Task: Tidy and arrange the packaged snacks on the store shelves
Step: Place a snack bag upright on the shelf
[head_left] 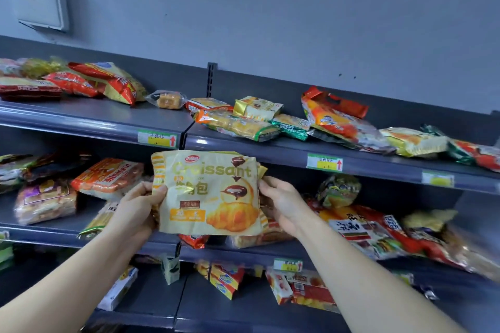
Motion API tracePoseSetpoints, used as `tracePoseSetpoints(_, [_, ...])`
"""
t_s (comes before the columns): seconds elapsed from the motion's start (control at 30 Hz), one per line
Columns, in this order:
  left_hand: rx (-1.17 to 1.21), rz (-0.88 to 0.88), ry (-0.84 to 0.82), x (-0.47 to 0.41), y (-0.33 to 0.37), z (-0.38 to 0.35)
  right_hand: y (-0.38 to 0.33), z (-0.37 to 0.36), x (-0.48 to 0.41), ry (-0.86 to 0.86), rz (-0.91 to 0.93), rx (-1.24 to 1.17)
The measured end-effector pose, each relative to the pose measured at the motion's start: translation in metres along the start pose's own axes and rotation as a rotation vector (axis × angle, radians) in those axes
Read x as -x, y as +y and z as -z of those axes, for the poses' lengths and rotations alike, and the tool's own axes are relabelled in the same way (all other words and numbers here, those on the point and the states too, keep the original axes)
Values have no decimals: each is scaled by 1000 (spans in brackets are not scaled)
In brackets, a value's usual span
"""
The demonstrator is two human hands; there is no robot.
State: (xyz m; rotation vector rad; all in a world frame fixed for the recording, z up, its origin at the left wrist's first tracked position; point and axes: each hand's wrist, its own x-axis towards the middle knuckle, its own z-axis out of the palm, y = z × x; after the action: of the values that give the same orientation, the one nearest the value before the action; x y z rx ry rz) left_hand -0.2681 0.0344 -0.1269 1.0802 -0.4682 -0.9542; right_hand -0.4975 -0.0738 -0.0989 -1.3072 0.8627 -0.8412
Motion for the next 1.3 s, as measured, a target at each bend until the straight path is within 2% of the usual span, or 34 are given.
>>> tracePoseSetpoints(0.2, [47,-7,-119,24,-5,-66,-37,57,58,72,49,50])
tracePoseSetpoints(0.37, [103,15,-179,44,-14,-135,-60,110,99,140,126,208])
tracePoseSetpoints(0.6, [91,38,-306,62,-34,-228,-72,188,120,656,313,590])
tracePoseSetpoints(0.73, [4,39,-399,73,-50,-283,-87,239,124,875,371,577])
tracePoseSetpoints(0.83, [-46,69,-496,78,-61,-324,-98,279,122,963,399,545])
tracePoseSetpoints(0.9, [-70,76,-549,80,-67,-349,-103,305,120,999,406,501])
tracePoseSetpoints(0.97, [-106,31,-529,79,-74,-371,-107,331,116,1007,411,470])
tracePoseSetpoints(1.17, [-155,-60,-307,61,-92,-433,-115,388,100,894,419,354])
tracePoseSetpoints(1.3, [-138,-133,-218,43,-96,-471,-123,420,78,778,346,224])
